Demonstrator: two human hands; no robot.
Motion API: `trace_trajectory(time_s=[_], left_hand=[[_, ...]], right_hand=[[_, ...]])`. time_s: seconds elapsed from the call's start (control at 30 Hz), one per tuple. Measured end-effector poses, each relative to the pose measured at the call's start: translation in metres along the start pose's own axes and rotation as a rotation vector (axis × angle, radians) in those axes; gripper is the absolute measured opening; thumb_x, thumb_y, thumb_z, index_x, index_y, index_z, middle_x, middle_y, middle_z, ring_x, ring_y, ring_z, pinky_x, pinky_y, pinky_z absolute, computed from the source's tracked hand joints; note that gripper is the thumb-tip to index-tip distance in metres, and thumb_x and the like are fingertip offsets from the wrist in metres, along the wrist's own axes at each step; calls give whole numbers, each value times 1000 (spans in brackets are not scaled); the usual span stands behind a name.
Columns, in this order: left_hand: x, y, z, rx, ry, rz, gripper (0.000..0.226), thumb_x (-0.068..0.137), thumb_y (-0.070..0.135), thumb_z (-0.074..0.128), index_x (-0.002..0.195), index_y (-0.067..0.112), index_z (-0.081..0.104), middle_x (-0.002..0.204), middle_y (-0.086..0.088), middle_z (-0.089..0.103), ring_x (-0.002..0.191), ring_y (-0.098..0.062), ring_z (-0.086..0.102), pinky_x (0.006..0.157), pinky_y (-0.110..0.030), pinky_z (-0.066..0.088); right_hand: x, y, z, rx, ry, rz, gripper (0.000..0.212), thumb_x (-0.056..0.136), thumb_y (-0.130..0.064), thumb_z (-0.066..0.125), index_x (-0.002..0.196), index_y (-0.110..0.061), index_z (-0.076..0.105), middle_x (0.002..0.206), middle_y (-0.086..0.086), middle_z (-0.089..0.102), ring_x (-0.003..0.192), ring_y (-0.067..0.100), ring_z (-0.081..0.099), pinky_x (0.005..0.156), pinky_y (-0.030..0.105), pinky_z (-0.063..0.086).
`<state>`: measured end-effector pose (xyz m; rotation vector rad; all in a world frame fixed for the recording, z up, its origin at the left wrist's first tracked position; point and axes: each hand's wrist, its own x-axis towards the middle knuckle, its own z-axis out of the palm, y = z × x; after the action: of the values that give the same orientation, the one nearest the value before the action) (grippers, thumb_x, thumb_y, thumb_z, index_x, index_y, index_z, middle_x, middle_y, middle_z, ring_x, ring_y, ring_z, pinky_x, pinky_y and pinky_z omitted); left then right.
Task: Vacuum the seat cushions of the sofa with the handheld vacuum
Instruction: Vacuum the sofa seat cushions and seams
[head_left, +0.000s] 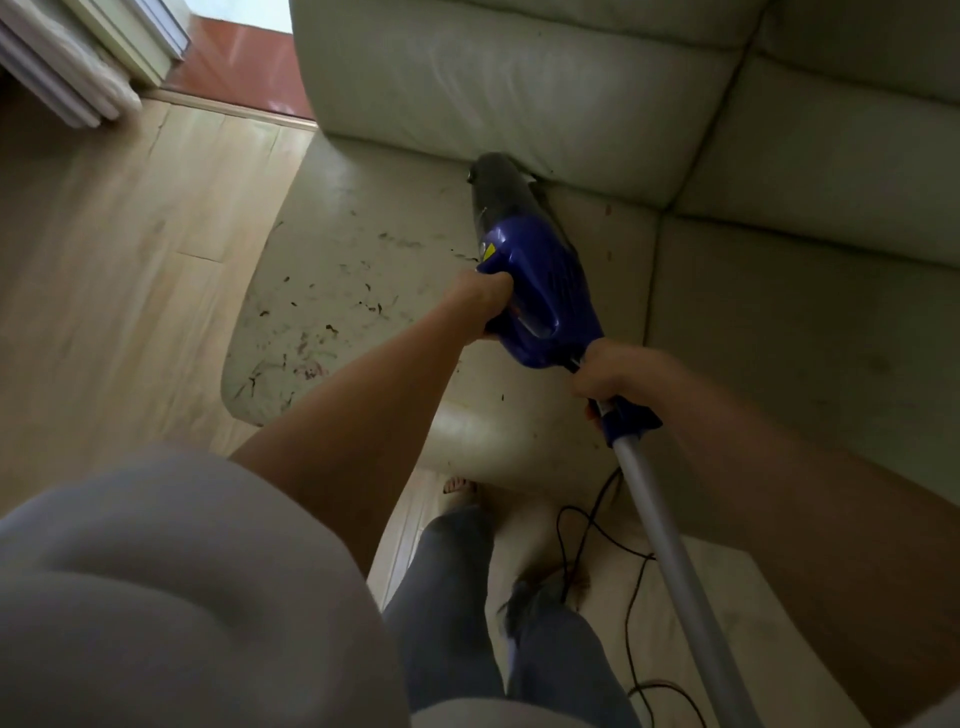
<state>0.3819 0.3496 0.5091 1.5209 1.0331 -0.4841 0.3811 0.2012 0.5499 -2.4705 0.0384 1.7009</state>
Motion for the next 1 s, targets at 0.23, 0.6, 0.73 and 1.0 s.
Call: trace_trajectory(time_s=[0.23,0.6,0.73,1.0], left_hand=[[40,38,-36,48,-44,-13,35,91,4,44,126,-2,48,78,-10,55,82,-27,64,50,-27,50],[43,14,-29,-39,-26,-36,39,86,8,48,124,0,50,92,-12,62,73,-22,63,46,-26,50],[27,12,-16,13,131,74,54,88,13,50,135,2,27,112,-16,60,92,-28,65,55,-28,51],[-16,-8,17,37,160,57,34,85,1,49,118,0,50,106,-17,65,92,-29,68,57,-32,57]], right_hand=[[28,-55,-23,-23,-21,46,12,99,-8,40,104,1,46,73,11,53,61,19,51,53,29,45],[43,-44,-10,27,10,87,14,97,-8,43,107,0,48,83,14,56,60,20,51,55,30,45],[32,-30,-6,78,44,44,11,97,-7,44,106,-2,47,75,13,55,59,21,51,53,31,45],[3,21,16,70,35,34,11,96,-5,45,86,-3,51,76,12,51,57,18,47,48,26,40]])
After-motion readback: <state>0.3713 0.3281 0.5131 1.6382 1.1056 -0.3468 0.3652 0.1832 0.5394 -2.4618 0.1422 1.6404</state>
